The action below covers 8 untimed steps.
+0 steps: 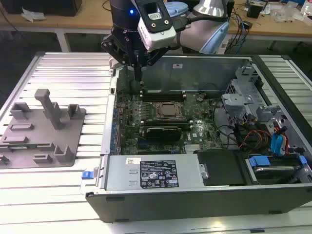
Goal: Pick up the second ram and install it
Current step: 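Reach for the second ram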
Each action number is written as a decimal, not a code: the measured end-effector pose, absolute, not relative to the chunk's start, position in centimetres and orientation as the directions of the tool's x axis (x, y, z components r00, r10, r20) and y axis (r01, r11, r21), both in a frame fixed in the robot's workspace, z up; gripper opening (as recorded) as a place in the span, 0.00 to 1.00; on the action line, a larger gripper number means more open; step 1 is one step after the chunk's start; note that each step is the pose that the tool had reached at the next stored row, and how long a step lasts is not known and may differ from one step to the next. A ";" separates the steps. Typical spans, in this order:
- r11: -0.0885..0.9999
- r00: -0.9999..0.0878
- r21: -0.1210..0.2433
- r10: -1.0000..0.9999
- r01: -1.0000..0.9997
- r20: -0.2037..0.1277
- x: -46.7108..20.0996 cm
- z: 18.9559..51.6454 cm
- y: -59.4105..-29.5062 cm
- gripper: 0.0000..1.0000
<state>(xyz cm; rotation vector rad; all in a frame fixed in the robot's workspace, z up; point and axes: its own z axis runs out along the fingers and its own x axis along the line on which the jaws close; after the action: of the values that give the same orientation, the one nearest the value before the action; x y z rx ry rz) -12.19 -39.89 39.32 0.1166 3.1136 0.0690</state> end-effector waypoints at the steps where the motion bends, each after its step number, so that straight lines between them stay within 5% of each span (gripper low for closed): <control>1: 0.996 -0.997 0.045 0.075 0.074 -0.023 -12.2 39.3 -39.9 0.08; 8: 0.996 -0.997 0.045 0.075 0.074 -0.023 -12.2 39.3 -39.9 0.08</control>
<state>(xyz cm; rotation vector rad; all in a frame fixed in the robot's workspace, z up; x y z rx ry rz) -12.22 -39.88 39.33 0.1166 3.1137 0.0688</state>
